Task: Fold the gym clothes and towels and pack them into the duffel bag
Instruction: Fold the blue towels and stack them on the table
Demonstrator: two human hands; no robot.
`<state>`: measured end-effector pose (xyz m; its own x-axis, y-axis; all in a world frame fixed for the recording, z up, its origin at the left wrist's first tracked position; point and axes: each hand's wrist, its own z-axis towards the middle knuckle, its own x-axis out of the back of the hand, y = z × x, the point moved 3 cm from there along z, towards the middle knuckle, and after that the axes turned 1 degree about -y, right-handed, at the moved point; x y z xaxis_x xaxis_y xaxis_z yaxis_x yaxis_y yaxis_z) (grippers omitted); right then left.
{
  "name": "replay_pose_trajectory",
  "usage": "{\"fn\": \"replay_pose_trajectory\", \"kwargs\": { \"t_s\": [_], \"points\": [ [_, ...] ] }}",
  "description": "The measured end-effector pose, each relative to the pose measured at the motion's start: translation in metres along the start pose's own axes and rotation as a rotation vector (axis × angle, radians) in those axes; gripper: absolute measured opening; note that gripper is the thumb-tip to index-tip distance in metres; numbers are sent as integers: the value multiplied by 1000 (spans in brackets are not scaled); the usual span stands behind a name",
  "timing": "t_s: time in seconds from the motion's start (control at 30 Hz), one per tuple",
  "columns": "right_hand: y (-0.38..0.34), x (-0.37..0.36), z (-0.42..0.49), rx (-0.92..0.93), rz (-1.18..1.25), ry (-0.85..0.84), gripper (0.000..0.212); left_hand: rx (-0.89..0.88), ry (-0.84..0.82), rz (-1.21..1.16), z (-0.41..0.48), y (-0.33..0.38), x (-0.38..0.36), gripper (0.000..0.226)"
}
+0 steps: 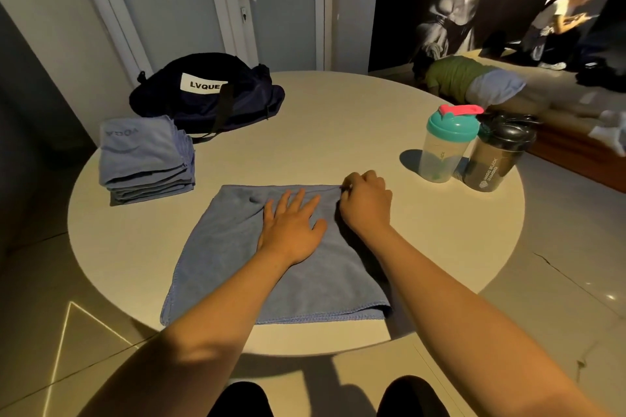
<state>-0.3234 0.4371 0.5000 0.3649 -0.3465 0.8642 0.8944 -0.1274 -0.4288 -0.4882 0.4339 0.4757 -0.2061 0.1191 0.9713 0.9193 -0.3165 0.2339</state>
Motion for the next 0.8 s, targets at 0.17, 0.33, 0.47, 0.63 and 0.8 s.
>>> {"fn": "replay_pose_trajectory", "kwargs": {
  "t_s": [0.17, 0.33, 0.47, 0.63, 0.8],
  "points": [
    [2, -15, -16, 38, -123, -272, 48, 86, 9, -61, -2, -3, 1, 67],
    [8, -9, -12, 14, -216, -362, 56, 104, 98, -208, 3, -6, 10, 45],
    [-19, -12, -14, 136, -127, -217, 49, 132, 135, -145, 14, -14, 23, 23],
    [-22, -32, -24, 112, -86, -270, 48, 67, 193, -41, 28, -18, 35, 29],
    [-24, -29, -25, 42, -127, -344, 66, -9, 336, -117, 40, -22, 38, 35]
  ]
}}
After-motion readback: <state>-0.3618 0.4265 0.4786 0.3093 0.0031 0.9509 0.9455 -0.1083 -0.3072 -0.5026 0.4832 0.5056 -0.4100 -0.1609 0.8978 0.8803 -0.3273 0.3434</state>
